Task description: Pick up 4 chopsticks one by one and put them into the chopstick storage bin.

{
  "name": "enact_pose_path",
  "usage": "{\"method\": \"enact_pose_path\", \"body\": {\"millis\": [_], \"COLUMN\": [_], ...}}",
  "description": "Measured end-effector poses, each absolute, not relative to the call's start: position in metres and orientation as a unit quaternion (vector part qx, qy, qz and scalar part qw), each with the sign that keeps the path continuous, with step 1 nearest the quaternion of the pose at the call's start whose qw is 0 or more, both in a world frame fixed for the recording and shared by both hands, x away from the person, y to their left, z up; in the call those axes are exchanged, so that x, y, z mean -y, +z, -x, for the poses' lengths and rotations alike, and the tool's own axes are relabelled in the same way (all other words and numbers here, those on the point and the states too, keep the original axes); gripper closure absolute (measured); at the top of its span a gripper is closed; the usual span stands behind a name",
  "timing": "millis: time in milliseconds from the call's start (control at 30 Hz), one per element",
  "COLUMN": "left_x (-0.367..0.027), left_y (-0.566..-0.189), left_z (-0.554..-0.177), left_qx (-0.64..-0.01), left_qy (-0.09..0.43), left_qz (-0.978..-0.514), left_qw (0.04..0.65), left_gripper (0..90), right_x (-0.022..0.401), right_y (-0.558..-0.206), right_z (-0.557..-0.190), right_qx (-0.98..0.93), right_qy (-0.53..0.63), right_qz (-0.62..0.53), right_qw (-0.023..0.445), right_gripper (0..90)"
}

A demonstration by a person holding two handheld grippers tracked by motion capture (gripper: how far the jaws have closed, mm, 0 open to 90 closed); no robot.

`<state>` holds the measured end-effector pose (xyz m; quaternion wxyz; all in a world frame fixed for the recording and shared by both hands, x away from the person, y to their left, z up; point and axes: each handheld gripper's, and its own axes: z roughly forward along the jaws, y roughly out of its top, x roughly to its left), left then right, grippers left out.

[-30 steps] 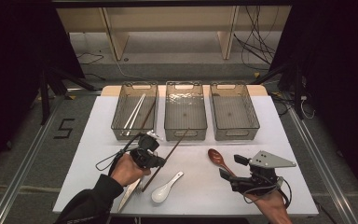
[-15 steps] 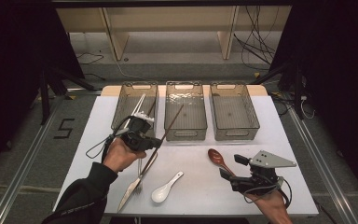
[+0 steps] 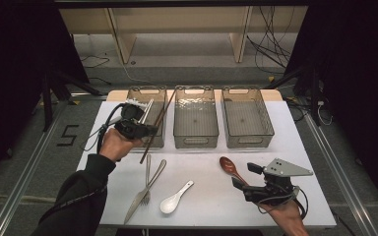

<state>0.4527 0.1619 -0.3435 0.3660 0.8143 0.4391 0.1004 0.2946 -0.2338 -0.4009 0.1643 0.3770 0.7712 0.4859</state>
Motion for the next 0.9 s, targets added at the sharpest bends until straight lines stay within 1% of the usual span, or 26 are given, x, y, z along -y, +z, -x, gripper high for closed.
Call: {"method": "enact_pose_path", "body": {"millis": [233,333,500,767,900], "left_x": [-0.174,-0.179,-0.188,-0.193,-0.195], "left_y": [-0.334,-0.332,-0.333,-0.337,-0.340], "left_z": [-0.474,-0.484,-0.502,-0.519,-0.527], "left_qx": [-0.451,-0.451,-0.466,-0.468,-0.474], "left_qy": [0.126,0.148,0.155,0.172,0.172], "left_qz": [-0.803,-0.805,-0.796,-0.795,-0.791], "left_qw": [0.368,0.356,0.352,0.346,0.347], "left_gripper": [84.2,84.3,84.3,84.2,84.2], "right_x": [0.234,0.234,0.233,0.234,0.234], "right_y": [-0.401,-0.401,-0.401,-0.401,-0.402], "right_z": [-0.295,-0.295,-0.295,-0.295,-0.295], "right_qx": [-0.771,-0.771,-0.772,-0.772,-0.773], "right_qy": [0.486,0.486,0.486,0.486,0.486], "right_qz": [-0.377,-0.377,-0.375,-0.375,-0.375], "right_qw": [0.164,0.164,0.163,0.163,0.162], "right_gripper": [27.6,27.6,27.6,27.6,27.6]}}
